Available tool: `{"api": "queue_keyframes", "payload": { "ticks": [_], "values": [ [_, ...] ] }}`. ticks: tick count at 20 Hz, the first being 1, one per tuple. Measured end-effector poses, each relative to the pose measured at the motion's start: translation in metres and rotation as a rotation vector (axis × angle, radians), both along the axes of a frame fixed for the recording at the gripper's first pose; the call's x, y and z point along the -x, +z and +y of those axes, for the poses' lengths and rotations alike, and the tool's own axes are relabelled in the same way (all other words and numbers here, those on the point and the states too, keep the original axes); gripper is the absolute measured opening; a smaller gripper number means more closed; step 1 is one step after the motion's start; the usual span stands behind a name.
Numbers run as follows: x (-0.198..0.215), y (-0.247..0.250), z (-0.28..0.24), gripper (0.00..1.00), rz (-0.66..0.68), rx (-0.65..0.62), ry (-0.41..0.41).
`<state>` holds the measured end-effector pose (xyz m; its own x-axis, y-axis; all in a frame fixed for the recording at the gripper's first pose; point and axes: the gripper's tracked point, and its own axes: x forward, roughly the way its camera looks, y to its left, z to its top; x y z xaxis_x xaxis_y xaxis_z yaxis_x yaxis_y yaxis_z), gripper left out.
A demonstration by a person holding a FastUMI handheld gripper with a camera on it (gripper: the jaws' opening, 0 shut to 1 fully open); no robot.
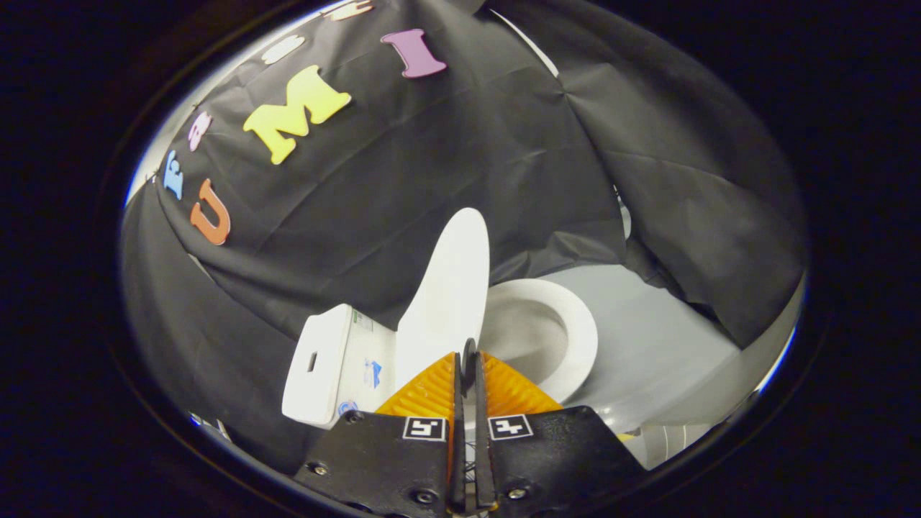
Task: Open the toilet lid.
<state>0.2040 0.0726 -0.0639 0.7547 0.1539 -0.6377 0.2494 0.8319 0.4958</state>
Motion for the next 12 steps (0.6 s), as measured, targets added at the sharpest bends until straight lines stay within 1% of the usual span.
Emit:
{"api": "queue_keyframes", "payload": {
  "ticks": [6,12],
  "values": [
    [0.001,0.016,0.015,0.09,-0.023,0.059,0.024],
    [-0.004,0.034,0.041,0.10,-0.050,0.074,0.051]
  ]
}}
